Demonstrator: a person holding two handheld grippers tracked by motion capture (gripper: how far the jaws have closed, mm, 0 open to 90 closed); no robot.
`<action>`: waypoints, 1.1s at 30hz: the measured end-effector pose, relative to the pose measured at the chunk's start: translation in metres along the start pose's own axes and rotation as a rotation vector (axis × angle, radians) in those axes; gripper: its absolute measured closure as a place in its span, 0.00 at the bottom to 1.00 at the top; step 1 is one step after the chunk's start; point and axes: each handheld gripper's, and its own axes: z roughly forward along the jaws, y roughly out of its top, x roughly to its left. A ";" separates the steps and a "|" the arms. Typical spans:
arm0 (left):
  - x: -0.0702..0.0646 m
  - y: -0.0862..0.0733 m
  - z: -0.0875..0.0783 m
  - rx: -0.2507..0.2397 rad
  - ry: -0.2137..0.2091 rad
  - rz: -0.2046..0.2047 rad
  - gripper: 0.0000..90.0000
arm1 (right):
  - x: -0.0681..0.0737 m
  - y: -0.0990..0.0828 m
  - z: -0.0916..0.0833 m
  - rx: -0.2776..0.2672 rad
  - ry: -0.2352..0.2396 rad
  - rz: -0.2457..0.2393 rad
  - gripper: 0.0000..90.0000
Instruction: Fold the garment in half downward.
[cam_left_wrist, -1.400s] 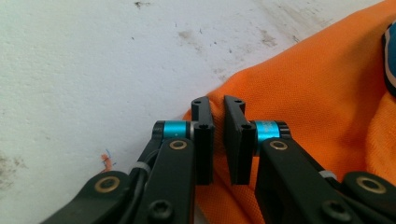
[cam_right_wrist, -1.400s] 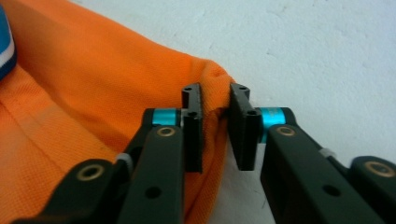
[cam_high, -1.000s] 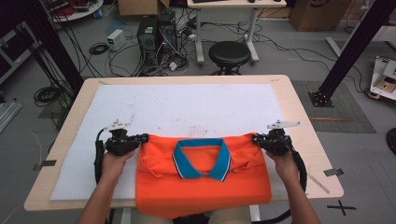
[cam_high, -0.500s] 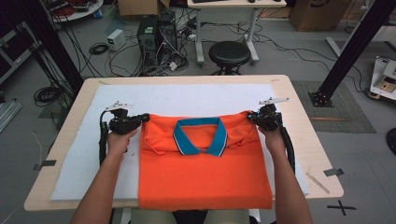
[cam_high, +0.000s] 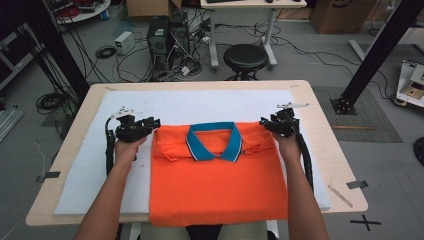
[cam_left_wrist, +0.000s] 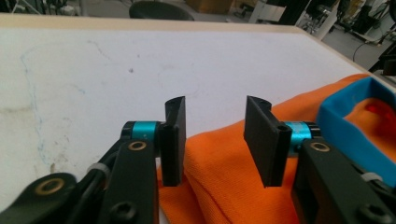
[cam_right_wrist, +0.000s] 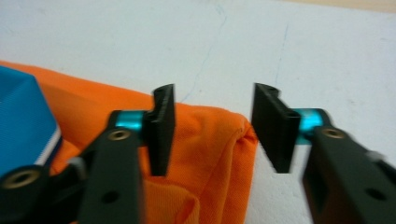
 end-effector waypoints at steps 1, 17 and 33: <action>-0.002 0.001 -0.003 -0.012 -0.022 0.004 0.66 | 0.000 0.000 -0.003 -0.008 0.001 0.008 0.52; -0.039 -0.029 0.009 0.229 -0.126 0.056 0.77 | 0.014 -0.027 -0.014 0.088 0.152 -0.096 0.82; -0.061 -0.044 -0.032 0.087 -0.172 0.154 0.97 | 0.004 -0.055 -0.050 0.024 0.219 -0.125 1.00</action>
